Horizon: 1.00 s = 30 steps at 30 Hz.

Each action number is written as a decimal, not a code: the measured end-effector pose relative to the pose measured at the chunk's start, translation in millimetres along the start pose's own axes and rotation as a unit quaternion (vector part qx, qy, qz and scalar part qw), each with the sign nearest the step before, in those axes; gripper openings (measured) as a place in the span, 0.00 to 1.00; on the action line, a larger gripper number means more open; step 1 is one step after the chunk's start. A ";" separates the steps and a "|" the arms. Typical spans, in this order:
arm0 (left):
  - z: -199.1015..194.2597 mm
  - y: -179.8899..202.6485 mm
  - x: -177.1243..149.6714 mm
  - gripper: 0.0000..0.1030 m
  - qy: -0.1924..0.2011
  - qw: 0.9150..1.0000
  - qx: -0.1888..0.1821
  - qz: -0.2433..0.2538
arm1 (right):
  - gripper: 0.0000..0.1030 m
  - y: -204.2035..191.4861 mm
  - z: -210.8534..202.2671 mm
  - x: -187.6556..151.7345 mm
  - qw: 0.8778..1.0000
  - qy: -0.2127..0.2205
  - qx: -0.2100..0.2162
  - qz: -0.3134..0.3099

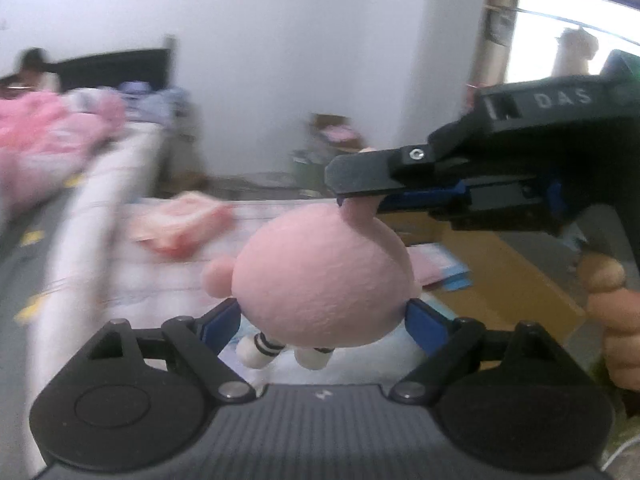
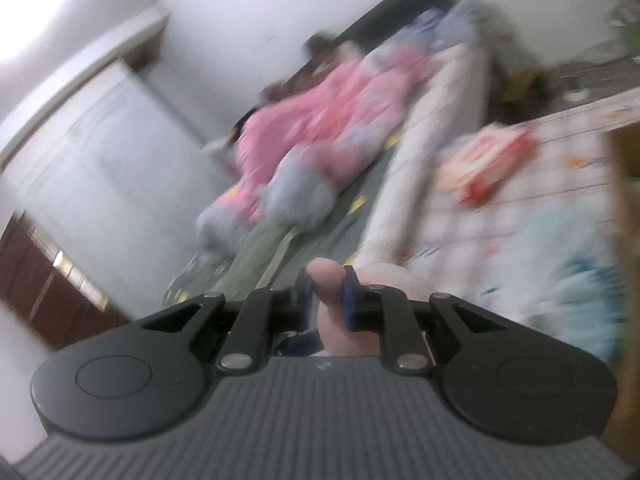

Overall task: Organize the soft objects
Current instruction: 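Lift the pink plush toy with the right gripper toward the box, then drop the plush toy into the box by opening the right gripper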

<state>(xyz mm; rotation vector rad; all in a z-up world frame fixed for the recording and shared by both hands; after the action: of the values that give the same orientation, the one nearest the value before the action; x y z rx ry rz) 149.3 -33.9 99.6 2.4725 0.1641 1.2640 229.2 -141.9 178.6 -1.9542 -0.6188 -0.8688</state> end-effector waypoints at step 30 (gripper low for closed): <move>59.1 -53.1 -13.7 0.88 -0.071 0.992 0.021 -0.102 | 0.13 307.3 -11.7 -61.5 0.939 -0.078 -0.308 0.131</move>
<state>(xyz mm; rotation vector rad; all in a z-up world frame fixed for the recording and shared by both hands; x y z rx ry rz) 191.7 -3.6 38.1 2.4946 0.3999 1.0075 402.2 -306.3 -24.8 -2.6172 -0.1611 -0.8024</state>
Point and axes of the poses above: each gripper's, at about its wrist camera, not at the fingertips, and z roughly the way its jaws point, y to its right, x to its top, the point moved 6 cm from there along z, roughly the way its jaws point, and after that the axes turned 15 degrees about -z, right-handed, at the moved point
